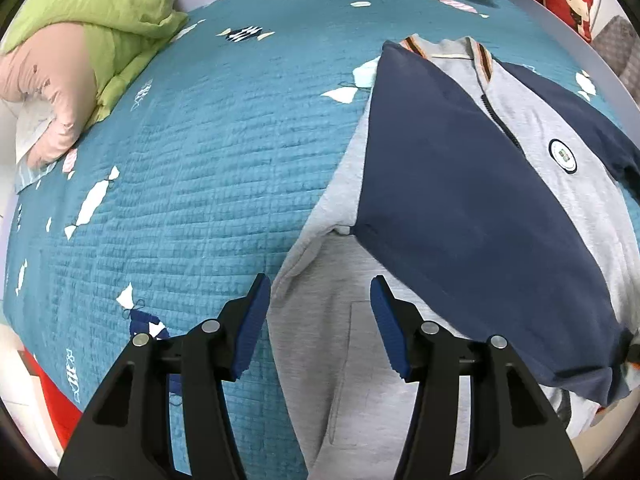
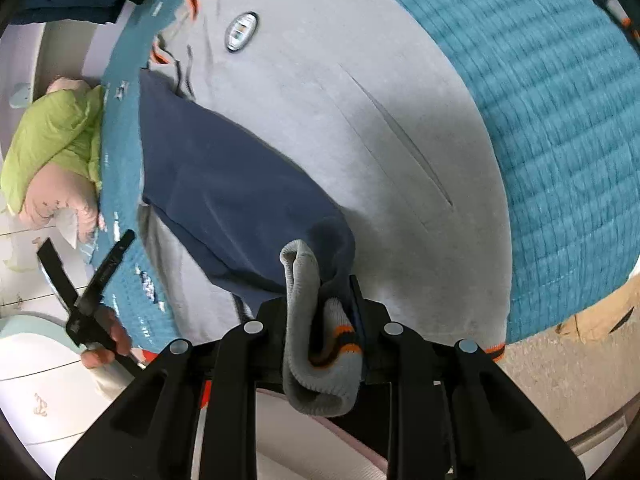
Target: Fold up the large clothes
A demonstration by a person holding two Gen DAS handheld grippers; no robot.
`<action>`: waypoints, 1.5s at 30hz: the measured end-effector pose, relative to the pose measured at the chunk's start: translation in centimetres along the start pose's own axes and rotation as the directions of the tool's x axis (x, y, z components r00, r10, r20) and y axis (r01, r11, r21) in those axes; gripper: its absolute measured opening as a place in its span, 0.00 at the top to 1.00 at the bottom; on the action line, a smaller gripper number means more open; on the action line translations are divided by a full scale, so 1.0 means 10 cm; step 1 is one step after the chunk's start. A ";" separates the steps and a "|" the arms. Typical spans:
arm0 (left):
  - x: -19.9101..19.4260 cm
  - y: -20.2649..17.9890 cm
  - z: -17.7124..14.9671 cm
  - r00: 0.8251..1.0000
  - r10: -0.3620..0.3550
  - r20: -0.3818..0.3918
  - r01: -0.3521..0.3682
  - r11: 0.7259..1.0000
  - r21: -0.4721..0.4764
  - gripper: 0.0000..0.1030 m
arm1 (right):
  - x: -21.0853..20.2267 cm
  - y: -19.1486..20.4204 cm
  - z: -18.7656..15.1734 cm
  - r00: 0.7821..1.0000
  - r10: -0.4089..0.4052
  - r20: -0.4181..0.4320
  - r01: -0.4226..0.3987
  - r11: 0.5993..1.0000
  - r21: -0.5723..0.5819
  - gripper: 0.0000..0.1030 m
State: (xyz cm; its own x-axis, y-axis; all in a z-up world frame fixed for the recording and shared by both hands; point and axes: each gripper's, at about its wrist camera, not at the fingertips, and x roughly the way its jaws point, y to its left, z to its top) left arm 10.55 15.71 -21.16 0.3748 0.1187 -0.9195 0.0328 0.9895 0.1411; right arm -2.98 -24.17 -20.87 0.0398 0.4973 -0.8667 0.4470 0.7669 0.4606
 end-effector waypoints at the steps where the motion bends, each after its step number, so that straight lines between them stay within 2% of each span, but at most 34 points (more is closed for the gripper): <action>1: 0.01 -0.01 0.00 1.000 0.002 0.001 -0.002 1.000 0.002 0.48 | 0.04 -0.01 0.00 1.000 -0.009 -0.004 0.009 1.000 0.006 0.79; 7: 0.05 -0.05 0.02 1.000 -0.001 -0.001 0.001 1.000 0.003 0.49 | 0.21 0.04 0.04 0.997 -0.083 -0.002 0.083 0.996 -0.043 0.79; 11: 0.08 -0.08 0.08 1.000 -0.007 0.003 0.007 1.000 0.003 0.54 | 0.13 0.06 0.03 0.999 -0.052 0.014 0.053 0.998 -0.034 0.79; 13: 0.07 -0.11 0.13 1.000 -0.008 0.009 0.008 1.000 0.005 0.55 | 0.01 0.22 0.02 0.999 -0.016 0.047 0.020 0.996 -0.087 0.79; 15: 0.07 -0.14 0.18 1.000 -0.021 0.014 0.021 1.000 0.003 0.57 | -0.06 0.38 0.03 0.996 -0.025 0.080 0.037 0.987 -0.155 0.79; 17: 0.08 -0.18 0.22 1.000 -0.019 0.013 0.019 1.000 0.014 0.59 | -0.01 0.40 0.06 0.996 -0.055 0.064 0.064 0.984 -0.165 0.79; 21: 0.08 -0.25 0.28 0.999 -0.026 0.027 0.025 0.999 0.028 0.59 | 0.15 0.16 -0.04 0.993 -0.117 0.006 0.116 0.983 -0.143 0.78; 23: 0.09 -0.27 0.30 0.999 -0.020 0.028 0.019 0.999 0.033 0.59 | 0.16 0.01 -0.11 0.992 -0.123 -0.009 0.121 0.987 -0.108 0.74; 26: 0.15 -0.29 0.34 1.000 -0.011 0.017 0.011 0.999 0.044 0.59 | 0.06 -0.03 -0.23 0.993 -0.114 0.007 0.114 0.988 -0.108 0.71; 30: 0.20 -0.34 0.40 1.000 -0.009 0.018 0.008 0.998 0.062 0.60 | -0.12 0.05 -0.31 0.974 -0.219 0.052 0.224 0.966 -0.131 0.67; 34: 0.19 -0.37 0.45 0.999 -0.044 0.022 0.043 0.998 0.054 0.69 | -0.43 0.36 -0.36 0.974 -0.168 0.153 0.197 0.959 -0.204 0.70; 35: 0.20 -0.37 0.46 0.998 -0.054 0.021 0.053 0.998 0.045 0.74 | -0.44 0.45 -0.36 0.975 -0.154 0.161 0.189 0.954 -0.233 0.77; 37: 0.27 -0.39 0.48 0.997 -0.074 0.006 0.074 0.997 0.026 0.82 | -0.33 0.57 -0.28 0.983 -0.135 0.128 0.166 0.949 -0.268 0.83; 39: 0.40 -0.39 0.48 0.994 -0.104 -0.022 0.104 0.995 -0.004 0.96 | -0.07 0.53 -0.23 0.981 -0.190 0.041 0.195 0.949 -0.248 0.92; 41: 0.64 -0.36 0.45 0.990 -0.111 -0.090 0.107 0.993 -0.048 0.99 | 0.18 0.37 -0.27 0.973 -0.228 -0.043 0.214 0.954 -0.212 0.95; 42: 0.75 -0.35 0.41 0.987 -0.118 -0.105 0.112 0.992 -0.066 0.99 | 0.24 0.29 -0.30 0.974 -0.213 -0.074 0.196 0.963 -0.186 0.96; 43: 0.77 -0.35 0.39 0.989 -0.120 -0.088 0.114 0.991 -0.066 0.99 | 0.26 0.19 -0.34 0.982 -0.157 -0.109 0.142 0.981 -0.136 0.96; 45: 0.74 -0.37 0.38 0.992 -0.106 -0.074 0.103 0.994 -0.048 0.99 | 0.22 0.07 -0.43 0.983 -0.113 -0.148 0.100 0.991 -0.090 0.98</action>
State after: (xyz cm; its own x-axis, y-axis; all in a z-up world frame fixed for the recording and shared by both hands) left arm 16.72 12.58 -27.07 0.3000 0.0190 -0.9538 0.0266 0.9992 0.0282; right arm -6.37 -20.76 -21.63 -0.1437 0.4624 -0.8749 0.3667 0.8460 0.3869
